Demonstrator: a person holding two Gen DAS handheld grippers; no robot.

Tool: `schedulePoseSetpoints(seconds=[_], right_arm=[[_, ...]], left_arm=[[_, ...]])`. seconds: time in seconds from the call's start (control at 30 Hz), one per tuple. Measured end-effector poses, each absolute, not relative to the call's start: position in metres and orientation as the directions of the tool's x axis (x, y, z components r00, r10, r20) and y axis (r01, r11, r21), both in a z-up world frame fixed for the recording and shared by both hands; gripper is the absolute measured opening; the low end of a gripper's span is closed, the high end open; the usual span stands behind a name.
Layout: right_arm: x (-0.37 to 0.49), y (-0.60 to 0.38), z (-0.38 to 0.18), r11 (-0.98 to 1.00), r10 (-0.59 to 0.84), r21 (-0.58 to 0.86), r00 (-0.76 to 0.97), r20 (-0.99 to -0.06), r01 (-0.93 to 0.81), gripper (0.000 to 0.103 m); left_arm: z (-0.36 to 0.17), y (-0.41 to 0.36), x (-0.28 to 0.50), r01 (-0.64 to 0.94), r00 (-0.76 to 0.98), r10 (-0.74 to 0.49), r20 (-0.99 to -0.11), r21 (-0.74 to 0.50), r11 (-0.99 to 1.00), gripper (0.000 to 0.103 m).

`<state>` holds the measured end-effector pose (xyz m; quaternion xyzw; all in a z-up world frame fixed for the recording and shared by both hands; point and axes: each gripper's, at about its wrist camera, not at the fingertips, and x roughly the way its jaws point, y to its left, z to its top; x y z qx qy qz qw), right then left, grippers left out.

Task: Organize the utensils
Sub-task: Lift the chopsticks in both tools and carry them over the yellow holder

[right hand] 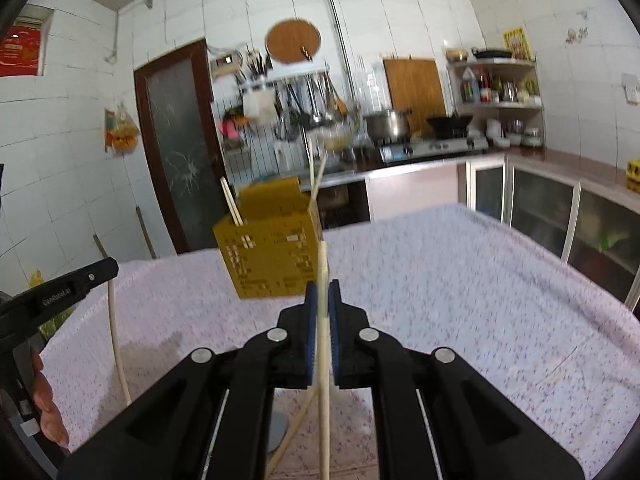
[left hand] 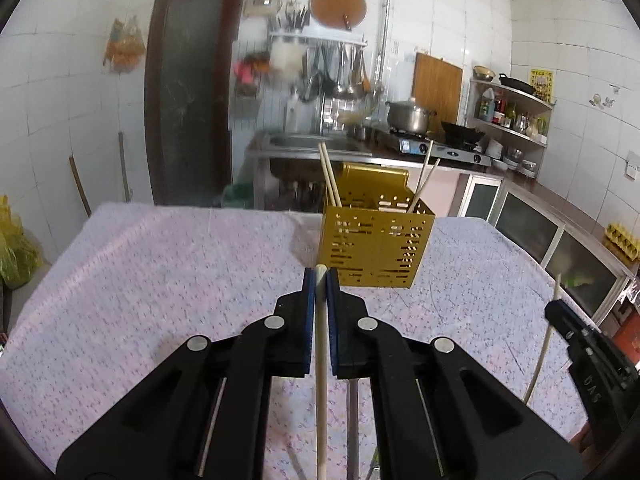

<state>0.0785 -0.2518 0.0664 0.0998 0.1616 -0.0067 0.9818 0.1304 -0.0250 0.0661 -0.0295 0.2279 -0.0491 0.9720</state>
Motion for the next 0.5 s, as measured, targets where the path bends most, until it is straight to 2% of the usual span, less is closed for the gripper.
schedulePoseSetpoints(seconds=[0.5], right_arm=[[0.056, -0.235, 0.083, 0.992, -0.013, 0.122, 0.969, -0.246, 0.044, 0.006]], left_arm=[[0.070, -0.029, 0.104, 0.087, 0.935, -0.086, -0.343, -0.013, 0.996, 0.005]])
